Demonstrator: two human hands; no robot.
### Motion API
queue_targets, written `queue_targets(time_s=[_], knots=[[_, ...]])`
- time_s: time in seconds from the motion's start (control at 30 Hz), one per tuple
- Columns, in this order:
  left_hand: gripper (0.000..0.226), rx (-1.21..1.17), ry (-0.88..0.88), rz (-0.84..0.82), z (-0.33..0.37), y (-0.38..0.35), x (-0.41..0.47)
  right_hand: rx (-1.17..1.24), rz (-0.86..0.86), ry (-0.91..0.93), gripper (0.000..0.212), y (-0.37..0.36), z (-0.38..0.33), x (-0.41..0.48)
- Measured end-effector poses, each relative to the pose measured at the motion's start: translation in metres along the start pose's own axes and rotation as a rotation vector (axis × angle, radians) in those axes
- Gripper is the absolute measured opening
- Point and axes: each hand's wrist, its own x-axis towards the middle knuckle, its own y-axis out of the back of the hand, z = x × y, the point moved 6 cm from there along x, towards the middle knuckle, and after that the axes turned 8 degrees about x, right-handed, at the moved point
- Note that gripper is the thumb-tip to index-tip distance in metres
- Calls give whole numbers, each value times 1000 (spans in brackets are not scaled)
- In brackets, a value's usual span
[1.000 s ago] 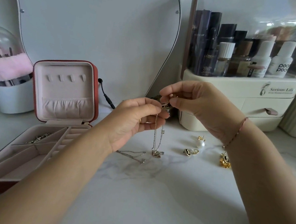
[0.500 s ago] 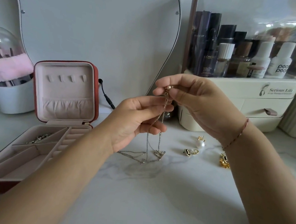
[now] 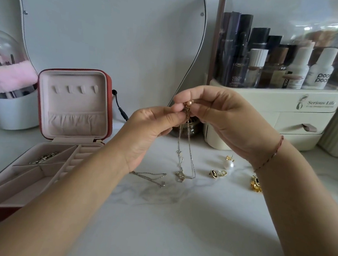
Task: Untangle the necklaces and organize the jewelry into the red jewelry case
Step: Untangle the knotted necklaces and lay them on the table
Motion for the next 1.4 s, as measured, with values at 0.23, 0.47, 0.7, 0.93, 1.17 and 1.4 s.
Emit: queue_targets(time_s=[0.23, 0.47, 0.7, 0.93, 1.17, 1.4], knots=[[19, -101, 26, -56, -1, -8, 0, -40, 38, -6, 24, 1, 2, 1], [17, -66, 36, -80, -3, -9, 3, -110, 111, 44, 24, 5, -5, 0], [21, -135, 48, -50, -3, -6, 3, -145, 200, 61, 27, 11, -9, -1], [24, -159, 25, -60, -2, -6, 3, -33, 277, -65, 31, 12, 1, 0], [16, -147, 6, -40, 0, -2, 4, 58, 291, -216, 29, 7, 18, 1], [4, -147, 27, -15, -1, 5, 6, 57, 221, -253, 16, 8, 19, -2]])
